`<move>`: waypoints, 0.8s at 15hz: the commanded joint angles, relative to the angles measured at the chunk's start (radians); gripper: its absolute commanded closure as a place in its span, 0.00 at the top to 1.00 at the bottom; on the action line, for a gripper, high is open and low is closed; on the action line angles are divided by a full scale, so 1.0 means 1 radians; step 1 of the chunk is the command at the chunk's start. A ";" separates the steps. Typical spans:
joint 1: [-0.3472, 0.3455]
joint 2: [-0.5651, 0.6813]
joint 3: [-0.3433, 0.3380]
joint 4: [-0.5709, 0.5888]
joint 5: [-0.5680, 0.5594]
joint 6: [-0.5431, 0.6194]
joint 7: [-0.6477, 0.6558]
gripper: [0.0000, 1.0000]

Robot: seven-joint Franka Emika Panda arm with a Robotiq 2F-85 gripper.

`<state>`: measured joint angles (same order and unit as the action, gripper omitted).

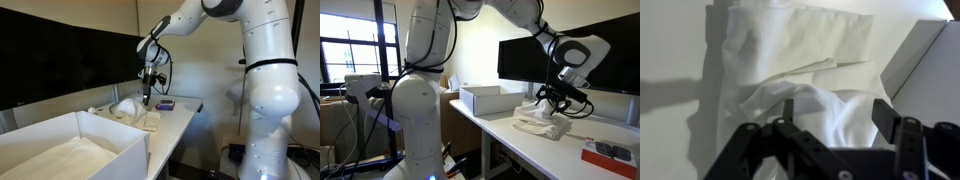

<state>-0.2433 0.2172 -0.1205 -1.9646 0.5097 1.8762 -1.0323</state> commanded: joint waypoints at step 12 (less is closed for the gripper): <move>0.000 0.049 0.061 0.006 0.051 0.119 -0.056 0.45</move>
<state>-0.2418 0.2686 -0.0613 -1.9522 0.5443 1.9805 -1.0675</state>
